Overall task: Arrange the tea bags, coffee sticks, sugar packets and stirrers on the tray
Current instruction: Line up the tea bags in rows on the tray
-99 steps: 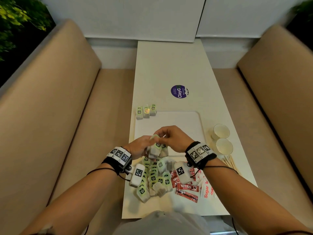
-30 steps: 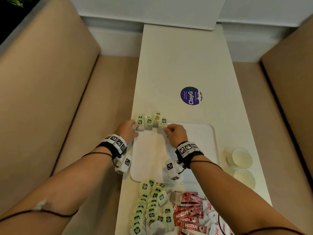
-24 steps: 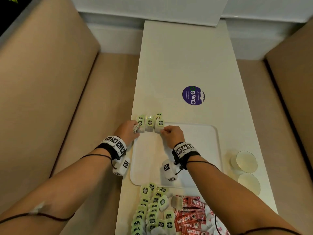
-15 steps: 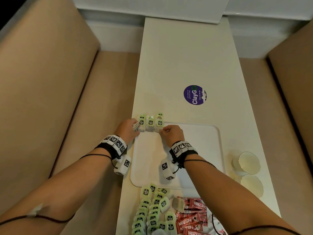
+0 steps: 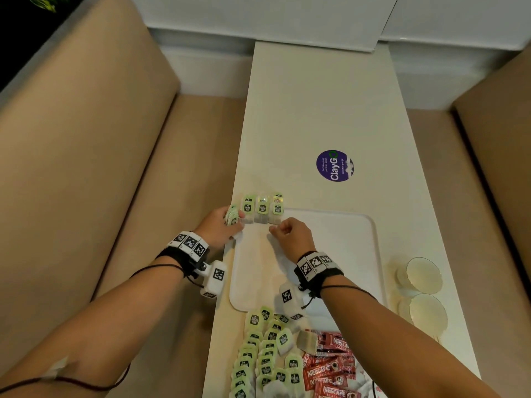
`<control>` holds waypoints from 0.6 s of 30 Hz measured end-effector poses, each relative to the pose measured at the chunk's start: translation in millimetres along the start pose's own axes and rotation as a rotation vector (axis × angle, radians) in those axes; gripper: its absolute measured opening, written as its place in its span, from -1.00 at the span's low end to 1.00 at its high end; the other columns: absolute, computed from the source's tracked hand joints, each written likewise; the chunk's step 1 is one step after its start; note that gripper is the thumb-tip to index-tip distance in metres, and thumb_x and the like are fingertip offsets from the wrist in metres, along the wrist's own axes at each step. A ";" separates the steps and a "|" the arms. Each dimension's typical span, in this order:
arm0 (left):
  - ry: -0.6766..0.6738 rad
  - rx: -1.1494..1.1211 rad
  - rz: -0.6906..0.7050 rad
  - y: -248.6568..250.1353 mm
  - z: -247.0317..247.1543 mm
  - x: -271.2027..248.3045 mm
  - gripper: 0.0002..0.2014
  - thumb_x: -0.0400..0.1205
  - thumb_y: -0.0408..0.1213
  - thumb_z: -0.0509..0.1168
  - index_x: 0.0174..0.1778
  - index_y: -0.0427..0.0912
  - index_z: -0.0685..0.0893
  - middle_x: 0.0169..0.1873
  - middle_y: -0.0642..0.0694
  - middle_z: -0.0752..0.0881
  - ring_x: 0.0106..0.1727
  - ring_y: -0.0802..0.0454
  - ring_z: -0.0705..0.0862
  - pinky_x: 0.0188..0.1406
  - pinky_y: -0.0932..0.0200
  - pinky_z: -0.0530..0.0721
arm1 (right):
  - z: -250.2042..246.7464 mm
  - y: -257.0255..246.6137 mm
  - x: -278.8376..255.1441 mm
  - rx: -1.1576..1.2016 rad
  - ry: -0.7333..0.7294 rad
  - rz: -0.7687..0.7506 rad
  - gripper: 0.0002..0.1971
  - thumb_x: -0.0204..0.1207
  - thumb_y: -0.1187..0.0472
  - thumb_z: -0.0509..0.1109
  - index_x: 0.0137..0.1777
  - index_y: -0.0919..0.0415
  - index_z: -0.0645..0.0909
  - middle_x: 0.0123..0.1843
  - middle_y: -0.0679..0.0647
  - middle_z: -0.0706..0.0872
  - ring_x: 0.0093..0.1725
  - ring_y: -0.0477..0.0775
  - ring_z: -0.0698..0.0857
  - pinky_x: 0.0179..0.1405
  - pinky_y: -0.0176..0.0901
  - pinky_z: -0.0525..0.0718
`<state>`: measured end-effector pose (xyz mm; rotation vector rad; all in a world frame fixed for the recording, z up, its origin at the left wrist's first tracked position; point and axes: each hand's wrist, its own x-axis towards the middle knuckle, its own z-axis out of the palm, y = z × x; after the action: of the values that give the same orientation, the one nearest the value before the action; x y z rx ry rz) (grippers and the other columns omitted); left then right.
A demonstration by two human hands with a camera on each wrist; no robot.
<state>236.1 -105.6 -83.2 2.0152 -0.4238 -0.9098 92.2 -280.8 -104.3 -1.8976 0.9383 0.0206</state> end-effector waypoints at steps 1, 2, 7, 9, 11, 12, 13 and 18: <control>-0.040 -0.027 -0.004 1.1 -0.8 -4.9 -0.80 0.64 -0.33 0.43 0.13 0.02 0.72 -0.07 -0.05 0.78 -0.13 0.06 0.75 -0.24 0.22 0.72 | 0.7 -0.2 -5.0 0.007 -0.023 -0.037 -0.78 0.58 -0.01 0.51 -0.10 0.13 0.67 -0.14 -0.03 0.75 -0.14 -0.07 0.67 -0.16 -0.25 0.54; -0.090 -0.065 -0.004 2.6 -0.9 -10.2 -0.75 0.66 -0.37 0.42 0.20 -0.01 0.70 0.00 -0.08 0.78 -0.07 0.07 0.77 -0.19 0.25 0.74 | 1.6 -1.3 -10.8 0.011 -0.051 -0.071 -0.78 0.59 -0.03 0.50 -0.06 0.13 0.69 -0.10 -0.04 0.76 -0.11 -0.08 0.68 -0.10 -0.24 0.57; -0.269 -0.186 0.022 9.2 0.9 -33.2 -0.60 0.65 -0.53 0.37 0.37 -0.09 0.60 0.07 -0.18 0.70 0.00 0.02 0.72 -0.06 0.20 0.78 | 9.3 -7.9 -33.9 0.021 -0.227 -0.175 -0.80 0.61 -0.02 0.50 0.07 0.09 0.77 -0.06 -0.07 0.81 -0.15 -0.08 0.75 0.05 -0.03 0.77; -0.266 -0.211 0.034 12.8 1.0 -41.7 -0.58 0.63 -0.52 0.41 0.39 -0.16 0.59 0.01 -0.18 0.67 -0.07 0.07 0.70 -0.14 0.22 0.78 | 11.4 -11.8 -41.8 0.031 -0.291 -0.190 -0.76 0.63 0.00 0.48 0.15 0.13 0.76 -0.02 -0.01 0.82 -0.20 -0.01 0.79 0.01 0.05 0.82; -0.253 -0.232 0.048 12.9 -0.2 -48.0 -0.57 0.60 -0.49 0.45 0.39 -0.19 0.61 -0.01 -0.18 0.68 -0.10 0.10 0.72 -0.17 0.19 0.78 | 12.5 -16.0 -48.5 0.033 -0.315 -0.199 -0.75 0.65 -0.01 0.46 0.15 0.14 0.75 -0.02 0.00 0.83 -0.24 0.04 0.81 -0.08 0.07 0.84; -0.240 -0.239 0.054 12.7 -1.0 -50.8 -0.57 0.59 -0.48 0.47 0.38 -0.18 0.62 -0.01 -0.18 0.70 -0.10 0.10 0.73 -0.18 0.19 0.78 | 13.0 -18.4 -52.0 0.034 -0.313 -0.203 -0.76 0.66 -0.01 0.45 0.14 0.14 0.75 -0.02 -0.01 0.82 -0.25 0.05 0.81 -0.12 0.07 0.83; -0.223 -0.241 0.053 12.2 -2.3 -52.9 -0.57 0.58 -0.47 0.49 0.36 -0.17 0.63 -0.01 -0.16 0.72 -0.11 0.11 0.74 -0.19 0.18 0.78 | 13.7 -20.4 -55.2 0.042 -0.304 -0.207 -0.78 0.66 0.00 0.44 0.12 0.13 0.75 -0.03 -0.02 0.82 -0.26 0.04 0.81 -0.14 0.07 0.82; -0.191 -0.259 0.050 10.4 -6.1 -65.3 -0.66 0.55 -0.45 0.52 0.18 -0.08 0.67 -0.14 -0.03 0.75 -0.15 0.09 0.75 -0.23 0.15 0.79 | 16.7 -24.6 -68.9 0.047 -0.290 -0.236 -0.86 0.66 0.02 0.44 -0.05 0.05 0.72 -0.15 -0.09 0.78 -0.36 -0.11 0.74 -0.21 -0.17 0.72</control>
<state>196.9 -69.7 -43.6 1.6840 -0.4355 -1.0724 65.0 -221.5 -67.2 -1.8889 0.5128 0.1285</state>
